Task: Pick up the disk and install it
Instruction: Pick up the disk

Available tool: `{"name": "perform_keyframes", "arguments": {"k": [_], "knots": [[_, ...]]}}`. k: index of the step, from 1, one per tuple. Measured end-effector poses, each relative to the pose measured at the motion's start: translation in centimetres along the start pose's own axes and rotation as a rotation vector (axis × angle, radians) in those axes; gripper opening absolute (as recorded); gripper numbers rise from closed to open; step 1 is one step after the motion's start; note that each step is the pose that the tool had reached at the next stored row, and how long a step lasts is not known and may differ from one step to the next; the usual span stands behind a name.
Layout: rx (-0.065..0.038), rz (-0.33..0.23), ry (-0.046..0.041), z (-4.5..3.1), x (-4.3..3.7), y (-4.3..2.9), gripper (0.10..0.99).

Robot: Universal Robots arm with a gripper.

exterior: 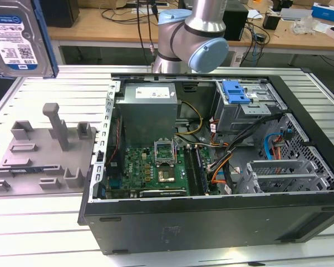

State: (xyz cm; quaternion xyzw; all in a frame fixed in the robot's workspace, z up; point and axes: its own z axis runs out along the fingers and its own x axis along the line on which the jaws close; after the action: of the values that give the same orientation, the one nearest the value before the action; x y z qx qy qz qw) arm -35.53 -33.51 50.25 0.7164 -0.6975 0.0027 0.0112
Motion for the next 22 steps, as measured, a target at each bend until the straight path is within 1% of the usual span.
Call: {"name": "perform_keyframes", "arguments": {"k": [1, 3, 4, 6, 7, 8, 9, 10, 11, 13, 14, 16, 17, 18, 19, 21, 22], "knots": [[-0.001, 0.000, 0.0000, -0.02, 0.19, -0.38, 0.369], [-0.004, 0.000, 0.0000, -0.09, 1.05, -1.98, 0.369], [-0.005, 0.000, 0.0000, -0.12, 1.40, -2.62, 0.369], [-0.008, 0.000, -0.0002, -0.16, 2.26, -4.12, 0.369], [-0.009, 0.000, -0.0003, -0.17, 2.49, -4.50, 0.369], [-0.010, 0.000, -0.0002, -0.19, 2.86, -5.09, 0.369], [-0.012, 0.000, -0.0003, -0.20, 3.30, -5.78, 0.369], [-0.014, 0.000, -0.0003, -0.21, 3.85, -6.63, 0.369], [-0.016, 0.000, -0.0004, -0.20, 4.26, -7.29, 0.369], [-0.018, 0.000, -0.0004, -0.20, 4.78, -8.15, 0.369], [-0.019, -0.001, -0.0005, -0.20, 5.25, -8.95, 0.369], [-0.021, 0.000, -0.0005, -0.20, 5.80, -9.89, 0.369], [-0.022, -0.001, -0.0006, -0.20, 6.17, -10.55, 0.369], [-0.022, 0.000, -0.0006, -0.21, 6.38, -10.92, 0.369], [-0.023, -0.001, -0.0006, -0.20, 6.74, -11.56, 0.369], [-0.024, 0.000, -0.0006, -0.21, 7.19, -12.34, 0.369], [-0.024, -0.001, -0.0005, -0.22, 7.52, -12.91, 0.369]]}}
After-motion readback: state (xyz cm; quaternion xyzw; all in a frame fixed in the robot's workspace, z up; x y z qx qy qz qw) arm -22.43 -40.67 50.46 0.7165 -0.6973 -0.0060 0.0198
